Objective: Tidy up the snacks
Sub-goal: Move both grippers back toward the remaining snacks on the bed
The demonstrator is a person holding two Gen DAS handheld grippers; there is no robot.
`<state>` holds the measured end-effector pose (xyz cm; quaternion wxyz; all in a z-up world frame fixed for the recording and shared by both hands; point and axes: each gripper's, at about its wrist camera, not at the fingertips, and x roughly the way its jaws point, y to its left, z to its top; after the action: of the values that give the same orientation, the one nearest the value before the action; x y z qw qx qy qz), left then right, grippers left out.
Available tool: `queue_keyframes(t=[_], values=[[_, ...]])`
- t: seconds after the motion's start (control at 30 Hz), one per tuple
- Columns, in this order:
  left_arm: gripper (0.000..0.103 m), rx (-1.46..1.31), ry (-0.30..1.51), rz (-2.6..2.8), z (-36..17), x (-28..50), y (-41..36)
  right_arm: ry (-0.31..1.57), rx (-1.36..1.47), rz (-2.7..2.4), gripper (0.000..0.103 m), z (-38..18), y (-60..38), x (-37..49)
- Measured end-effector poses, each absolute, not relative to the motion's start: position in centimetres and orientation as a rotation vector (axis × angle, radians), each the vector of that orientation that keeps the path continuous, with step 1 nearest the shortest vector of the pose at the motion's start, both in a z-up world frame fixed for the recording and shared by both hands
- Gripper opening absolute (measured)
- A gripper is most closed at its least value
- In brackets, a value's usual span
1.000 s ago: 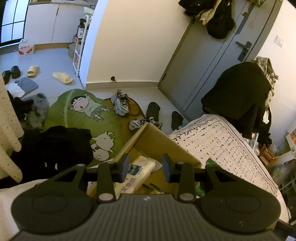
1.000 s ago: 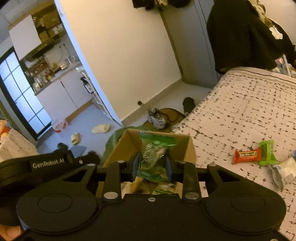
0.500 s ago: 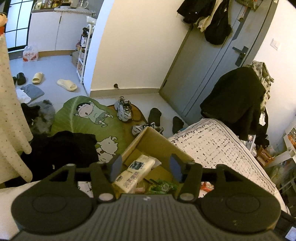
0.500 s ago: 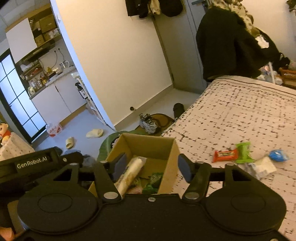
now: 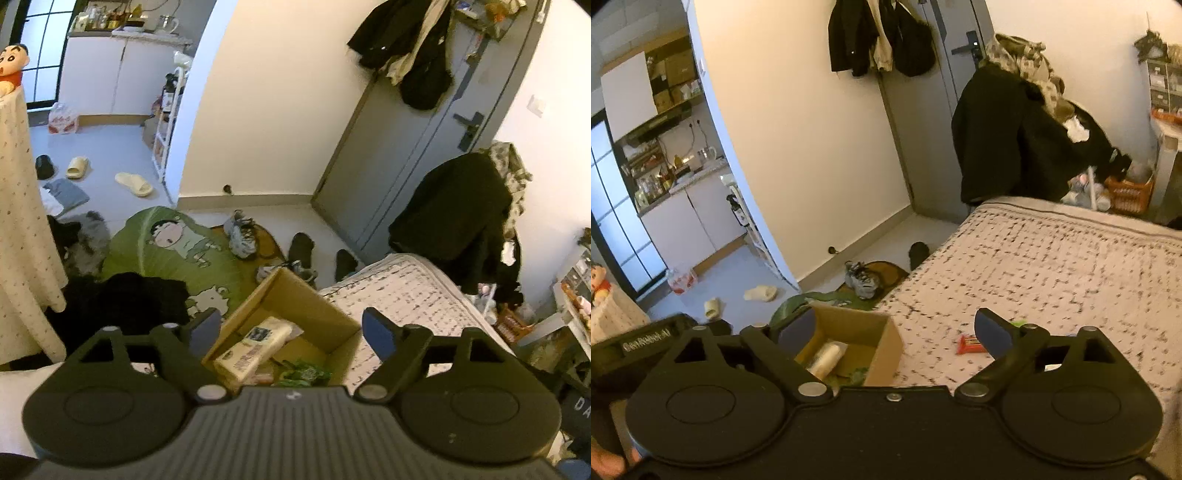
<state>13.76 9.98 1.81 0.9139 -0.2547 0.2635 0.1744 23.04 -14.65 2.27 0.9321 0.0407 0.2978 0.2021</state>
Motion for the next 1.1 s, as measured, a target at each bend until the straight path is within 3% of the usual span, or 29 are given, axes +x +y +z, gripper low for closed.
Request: queue_keyframes(t=[0.13, 0.2, 0.53, 1.1], values=[[0.093, -0.523, 0.528, 0.358, 1.8, 13.4, 9.5, 0.615, 0.027, 0.385, 0.093, 1.8, -15.8, 22.8], [0.102, -0.525, 0.524, 0.348, 1.7, 13.3, 9.2, 0.618, 0.022, 0.371, 0.093, 1.7, -16.4, 22.9], [0.103, -0.51, 0.478, 0.284, 1.5, 13.1, 6.7, 0.599, 0.038, 0.337, 0.093, 1.8, -20.3, 23.6], [0.102, -0.482, 0.591, 0.208, -0.3, 15.2, 3.3, 0.691, 0.071, 0.289, 0.097, -0.6, -24.9, 25.7]])
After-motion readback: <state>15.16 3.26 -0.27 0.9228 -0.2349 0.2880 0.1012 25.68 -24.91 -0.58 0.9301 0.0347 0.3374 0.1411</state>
